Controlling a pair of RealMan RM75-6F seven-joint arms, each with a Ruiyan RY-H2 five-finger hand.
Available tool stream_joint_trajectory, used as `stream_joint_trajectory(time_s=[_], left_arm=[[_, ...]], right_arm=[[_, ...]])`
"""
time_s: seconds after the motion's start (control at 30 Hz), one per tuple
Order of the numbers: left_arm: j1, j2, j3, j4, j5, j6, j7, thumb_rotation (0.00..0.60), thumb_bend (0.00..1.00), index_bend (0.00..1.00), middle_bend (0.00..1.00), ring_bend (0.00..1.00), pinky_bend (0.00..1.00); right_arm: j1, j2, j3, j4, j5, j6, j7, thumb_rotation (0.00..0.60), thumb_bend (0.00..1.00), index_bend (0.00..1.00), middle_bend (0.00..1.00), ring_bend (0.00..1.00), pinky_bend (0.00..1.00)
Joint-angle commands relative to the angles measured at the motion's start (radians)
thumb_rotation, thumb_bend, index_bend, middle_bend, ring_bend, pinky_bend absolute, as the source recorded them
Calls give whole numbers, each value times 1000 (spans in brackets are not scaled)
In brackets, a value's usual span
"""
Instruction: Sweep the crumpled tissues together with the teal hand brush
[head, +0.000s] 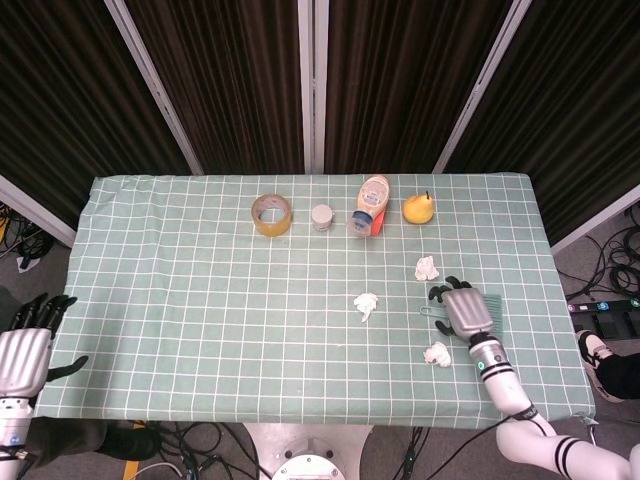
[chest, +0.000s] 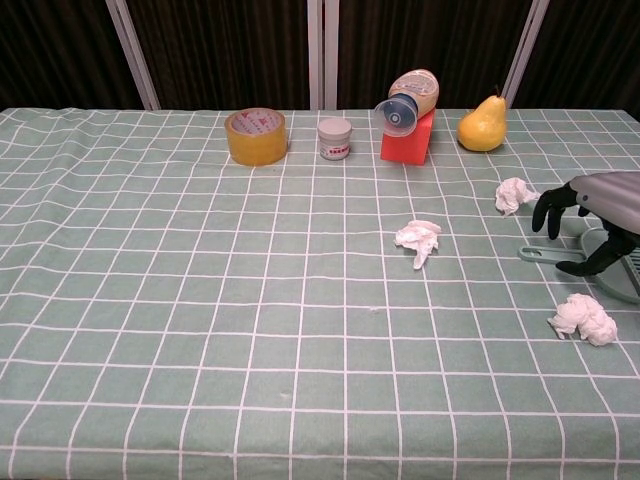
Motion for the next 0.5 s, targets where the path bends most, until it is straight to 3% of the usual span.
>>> stream_joint_trajectory(time_s=[0.03, 0.5], left_arm=[[-1, -1, 1, 3, 0, -3, -3, 600, 19, 156, 141, 74, 134], [4, -9, 1, 17, -7, -6, -10, 600, 20, 156, 141, 74, 134]], right_arm=[[10, -11, -5, 12, 7, -9, -14, 600, 215, 383, 424, 150, 271], [29, -1, -27, 2, 32, -18, -89, 600, 230, 401, 446, 151, 271]])
